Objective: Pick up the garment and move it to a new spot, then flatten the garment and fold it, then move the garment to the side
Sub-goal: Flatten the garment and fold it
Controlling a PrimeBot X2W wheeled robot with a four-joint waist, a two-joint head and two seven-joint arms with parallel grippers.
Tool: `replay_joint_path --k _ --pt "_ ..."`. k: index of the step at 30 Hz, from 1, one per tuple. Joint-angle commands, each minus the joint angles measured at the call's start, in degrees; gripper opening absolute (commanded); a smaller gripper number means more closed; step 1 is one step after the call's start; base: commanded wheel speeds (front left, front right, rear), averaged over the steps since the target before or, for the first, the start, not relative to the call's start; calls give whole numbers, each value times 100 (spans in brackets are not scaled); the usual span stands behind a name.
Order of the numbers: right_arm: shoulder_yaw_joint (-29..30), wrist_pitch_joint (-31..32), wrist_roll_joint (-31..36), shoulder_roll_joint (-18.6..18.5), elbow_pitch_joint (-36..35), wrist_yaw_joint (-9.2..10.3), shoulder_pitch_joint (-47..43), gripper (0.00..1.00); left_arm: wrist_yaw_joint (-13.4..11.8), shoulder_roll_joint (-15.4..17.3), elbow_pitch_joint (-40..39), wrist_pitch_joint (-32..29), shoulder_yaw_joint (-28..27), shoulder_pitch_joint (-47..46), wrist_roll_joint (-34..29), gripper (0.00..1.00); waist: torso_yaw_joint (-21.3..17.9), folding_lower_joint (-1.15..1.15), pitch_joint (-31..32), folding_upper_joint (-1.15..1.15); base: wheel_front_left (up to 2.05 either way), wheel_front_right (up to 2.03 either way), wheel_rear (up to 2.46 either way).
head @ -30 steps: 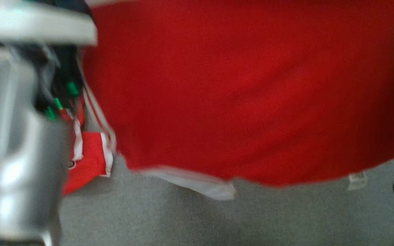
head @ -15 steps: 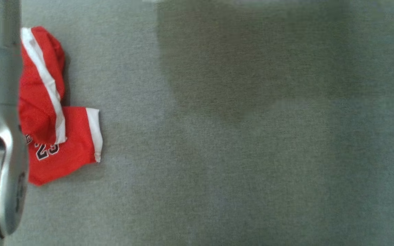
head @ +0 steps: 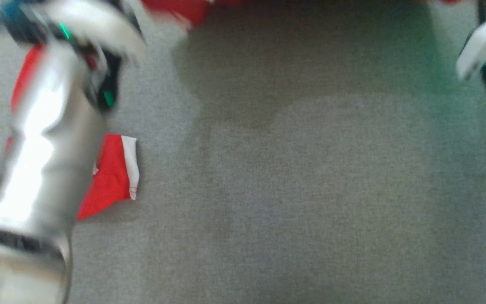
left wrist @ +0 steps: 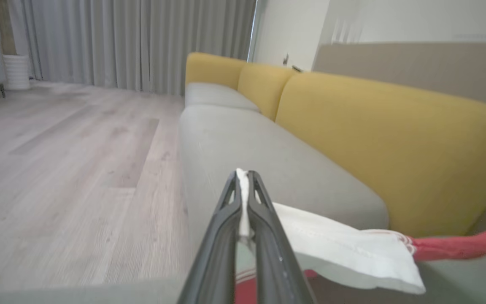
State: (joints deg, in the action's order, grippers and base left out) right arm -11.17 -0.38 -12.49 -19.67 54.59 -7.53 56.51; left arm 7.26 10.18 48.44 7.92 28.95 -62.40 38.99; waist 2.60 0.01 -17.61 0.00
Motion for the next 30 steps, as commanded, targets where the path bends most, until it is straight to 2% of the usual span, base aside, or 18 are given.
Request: replay_joint_path --k 1,6,9,17,24,30 --pt "-162 73 -117 -146 -171 4 -43 0 20 362 -302 -47 0 -6 74 0 22 -1 141 0 0 0 0" --pt "-939 633 -866 -563 -415 4 -816 0 21 910 -1015 -361 774 1110 245 0 79 -1 525 0 0 0 0" --pt "-1470 990 -1290 -972 -763 4 -1277 0 22 1244 -1496 -675 1178 1664 371 0 124 -1 792 0 0 0 0" --pt "-2438 1898 -2533 -1990 -1770 4 -2462 0 21 2006 -2845 -1408 1762 2715 694 0 258 -1 1461 0 0 0 0" --pt "-2764 2476 -3326 -2509 -2461 4 -3176 0 -193 2418 -3786 -1841 1993 3386 781 0 277 -1 1902 0 0 0 0" --pt "-2738 2956 -3921 -2933 -3080 4 -3827 0 -418 2803 -4804 -2451 2165 3901 1063 0 325 -1 2050 0 0 0 0"
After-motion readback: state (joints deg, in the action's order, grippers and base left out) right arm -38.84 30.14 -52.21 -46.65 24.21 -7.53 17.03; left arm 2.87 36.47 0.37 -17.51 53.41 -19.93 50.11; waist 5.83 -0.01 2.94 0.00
